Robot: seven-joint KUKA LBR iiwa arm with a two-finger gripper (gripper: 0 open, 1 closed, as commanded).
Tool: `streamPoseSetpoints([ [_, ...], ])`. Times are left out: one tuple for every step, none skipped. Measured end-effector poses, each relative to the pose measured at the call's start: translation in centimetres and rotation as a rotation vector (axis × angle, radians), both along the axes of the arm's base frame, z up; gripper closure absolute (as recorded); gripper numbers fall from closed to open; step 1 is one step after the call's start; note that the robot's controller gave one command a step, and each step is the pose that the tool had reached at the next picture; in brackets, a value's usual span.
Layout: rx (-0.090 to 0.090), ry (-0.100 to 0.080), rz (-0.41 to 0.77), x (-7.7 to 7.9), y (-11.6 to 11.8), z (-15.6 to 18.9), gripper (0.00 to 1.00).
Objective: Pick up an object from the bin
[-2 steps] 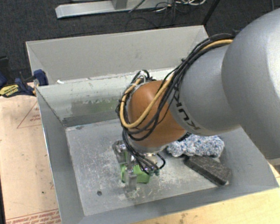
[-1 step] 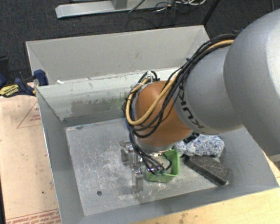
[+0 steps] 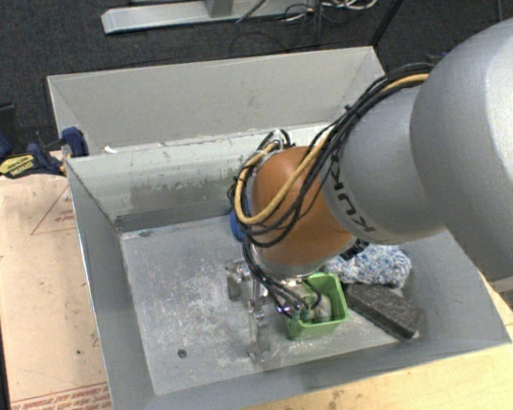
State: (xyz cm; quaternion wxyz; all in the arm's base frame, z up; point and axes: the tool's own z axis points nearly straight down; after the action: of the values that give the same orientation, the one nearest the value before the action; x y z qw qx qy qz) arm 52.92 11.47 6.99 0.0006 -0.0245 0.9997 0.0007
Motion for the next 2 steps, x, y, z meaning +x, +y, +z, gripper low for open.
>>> streamPoseSetpoints([
  [0.000, 0.001, 0.037, -1.05, -0.32, 0.04, 1.00],
  [0.000, 0.001, 0.037, -1.05, -0.32, 0.04, 1.00],
])
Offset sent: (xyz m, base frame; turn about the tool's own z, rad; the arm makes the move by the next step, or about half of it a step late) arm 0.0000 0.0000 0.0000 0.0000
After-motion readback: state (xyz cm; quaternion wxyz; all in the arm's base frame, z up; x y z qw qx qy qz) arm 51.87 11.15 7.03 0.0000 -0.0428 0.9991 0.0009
